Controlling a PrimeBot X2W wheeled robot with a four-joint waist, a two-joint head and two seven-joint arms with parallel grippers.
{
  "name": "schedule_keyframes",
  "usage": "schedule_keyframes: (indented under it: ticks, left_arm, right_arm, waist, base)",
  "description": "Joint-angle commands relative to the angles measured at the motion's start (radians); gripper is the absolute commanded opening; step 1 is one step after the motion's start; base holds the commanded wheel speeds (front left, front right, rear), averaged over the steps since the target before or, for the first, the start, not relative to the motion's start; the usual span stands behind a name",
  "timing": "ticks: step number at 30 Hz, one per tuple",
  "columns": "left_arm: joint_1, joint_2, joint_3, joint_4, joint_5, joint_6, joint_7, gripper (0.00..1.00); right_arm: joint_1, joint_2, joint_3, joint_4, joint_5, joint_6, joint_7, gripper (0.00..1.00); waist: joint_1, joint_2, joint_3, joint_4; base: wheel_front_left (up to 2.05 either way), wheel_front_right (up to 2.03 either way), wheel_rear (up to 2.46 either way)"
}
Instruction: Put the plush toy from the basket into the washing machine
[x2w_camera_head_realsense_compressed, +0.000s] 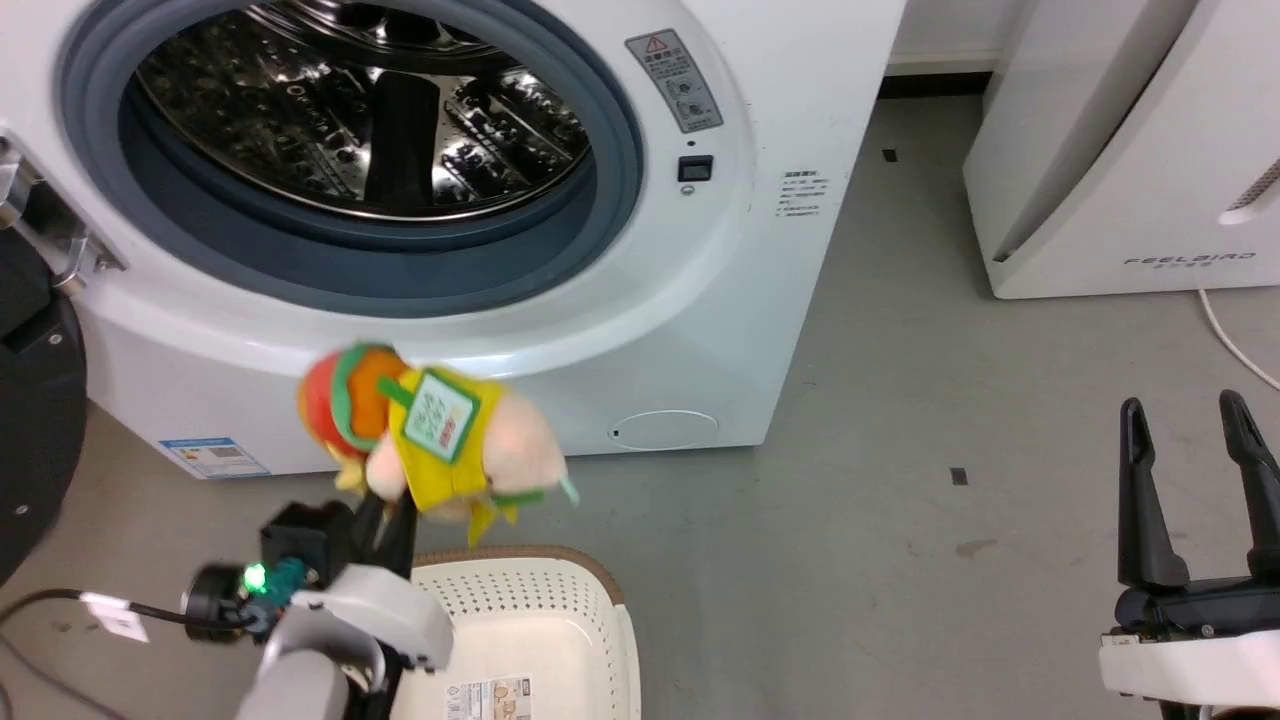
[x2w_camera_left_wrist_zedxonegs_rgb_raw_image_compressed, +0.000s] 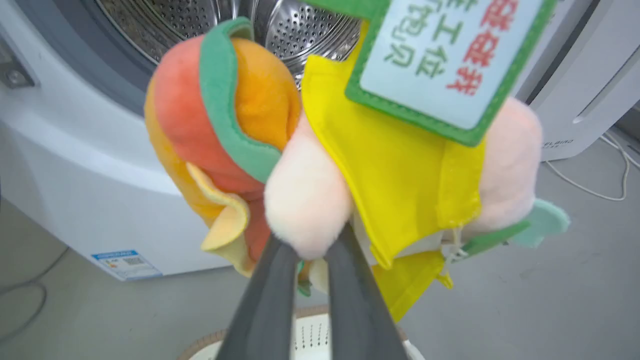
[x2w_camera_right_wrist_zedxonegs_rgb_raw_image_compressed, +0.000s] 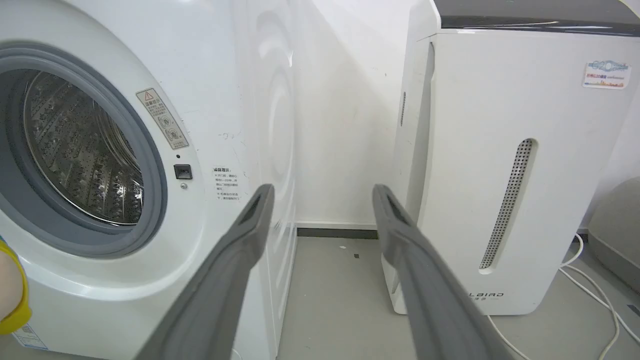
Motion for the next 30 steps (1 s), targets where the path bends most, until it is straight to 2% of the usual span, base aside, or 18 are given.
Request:
schedule_keyframes:
  ticks: [1, 6, 14, 22, 30]
  left_arm:
    - [0.002, 0.011, 0.012, -0.046, 0.010, 0.008, -0.006, 0.00]
    - [-0.057, 0.049, 0.049, -0.159, 0.008, 0.017, 0.009, 0.00]
    - [-0.248, 0.138, 0.100, -0.198, -0.003, 0.018, 0.143, 0.00]
    - [-0.563, 0.261, 0.112, -0.111, 0.015, -0.018, 0.310, 0.00]
    - [-0.890, 0.330, 0.076, 0.067, 0.057, -0.046, 0.443, 0.00]
  right_arm:
    - [0.011, 0.000, 0.001, 0.000, 0.004, -0.001, -0.004, 1.00]
    - [-0.006, 0.000, 0.005, -0.007, 0.009, -0.001, -0.004, 1.00]
    - [-0.055, 0.000, 0.024, -0.015, 0.031, -0.001, -0.004, 1.00]
    - [-0.120, 0.000, 0.037, -0.017, 0.078, -0.001, -0.004, 1.00]
    - [-0.169, 0.000, 0.054, -0.021, 0.121, -0.001, -0.004, 1.00]
  waist:
    - [0.0002, 0.0000, 0.004, -0.009]
    - [0.0002, 0.0000, 0.046, -0.041]
    - [0.0002, 0.0000, 0.176, -0.109]
    - [0.0002, 0.0000, 0.366, -0.188]
    - [0.0002, 0.0000, 0.506, -0.242]
  base:
    - [0.00, 0.00, 0.00]
    - [0.00, 0.00, 0.00]
    - [0.00, 0.00, 0.00]
    - [0.00, 0.00, 0.00]
    - [0.00, 0.00, 0.00]
